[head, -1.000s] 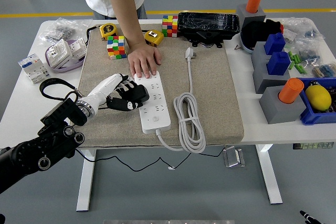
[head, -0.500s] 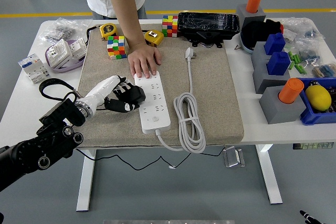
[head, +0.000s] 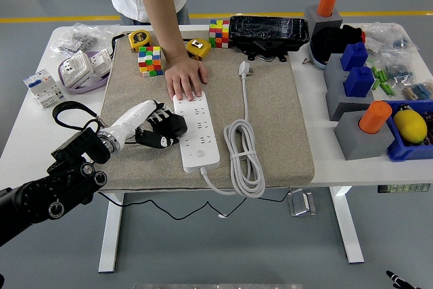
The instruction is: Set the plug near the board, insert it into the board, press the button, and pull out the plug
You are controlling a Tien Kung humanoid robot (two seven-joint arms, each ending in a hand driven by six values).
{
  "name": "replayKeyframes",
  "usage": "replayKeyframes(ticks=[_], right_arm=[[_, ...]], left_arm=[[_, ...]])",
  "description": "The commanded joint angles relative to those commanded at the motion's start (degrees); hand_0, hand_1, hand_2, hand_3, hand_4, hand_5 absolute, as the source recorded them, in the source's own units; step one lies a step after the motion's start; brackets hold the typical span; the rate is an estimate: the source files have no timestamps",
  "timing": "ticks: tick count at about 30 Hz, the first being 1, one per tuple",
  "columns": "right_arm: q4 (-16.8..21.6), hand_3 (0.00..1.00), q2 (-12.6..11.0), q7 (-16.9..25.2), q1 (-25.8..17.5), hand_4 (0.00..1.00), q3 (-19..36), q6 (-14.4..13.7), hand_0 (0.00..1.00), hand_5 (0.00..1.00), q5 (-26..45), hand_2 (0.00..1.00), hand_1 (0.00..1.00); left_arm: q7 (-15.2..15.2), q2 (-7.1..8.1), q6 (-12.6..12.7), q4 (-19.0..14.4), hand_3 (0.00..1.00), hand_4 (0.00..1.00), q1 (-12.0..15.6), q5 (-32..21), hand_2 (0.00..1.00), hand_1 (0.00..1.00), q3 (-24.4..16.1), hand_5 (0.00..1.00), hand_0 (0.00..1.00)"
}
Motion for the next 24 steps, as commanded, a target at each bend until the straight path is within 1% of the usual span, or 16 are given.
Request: replayKeyframes(ticks=[5,6,11,12,18,19,24], right_arm=[[0.0,0.552,0.0,0.0,0.0,0.944,-0.1,0.0,0.611,0.491,0.0,0.651,0.641],[0.0,0.552,0.0,0.0,0.0,0.944,-0.1,0.0,0.611,0.491,0.1,0.650,0.642],[0.0,0.552,0.0,0.0,0.1,0.944,0.0,0.0,0.611,0.491,0.1,0.650,0.642],[0.0,0.552,0.0,0.0,0.0,0.944,0.0,0.0,0.611,0.490,0.0,0.650,0.641],[0.0,0.552,0.0,0.0,0.0,0.944,-0.1,0.0,0.611,0.490,0.1,0.650,0.641],[0.0,0.552,0.0,0.1,0.0,0.944,-0.1,0.0,0.612,0.489,0.1,0.650,0.642],[0.0,0.552,0.0,0.1,0.0,0.944,-0.3,0.1,0.612,0.489,0.1,0.650,0.642]], left_arm=[[0.0,-0.15,0.1,0.5,0.533,0.719,-0.4,-0.2,0.461,0.472,0.3,0.022,0.473],[0.0,-0.18,0.1,0.6,0.560,0.727,-0.5,-0.2,0.524,0.488,0.5,0.035,0.482],[0.1,-0.14,-0.2,0.8,0.560,0.727,-0.5,-0.7,0.524,0.488,0.6,0.035,0.482],[0.1,-0.14,-0.3,0.8,0.592,0.925,-0.5,-0.7,0.591,0.642,0.6,0.156,0.576],[-0.2,-0.10,-0.4,1.0,0.592,0.925,-0.4,-1.3,0.591,0.642,0.2,0.156,0.576],[-0.3,-0.09,-0.4,1.0,0.727,0.998,-0.4,-1.4,0.704,0.709,0.2,0.275,0.660],[-0.6,-0.05,-0.6,1.1,0.727,0.998,-0.3,-1.8,0.704,0.709,0.0,0.275,0.660]])
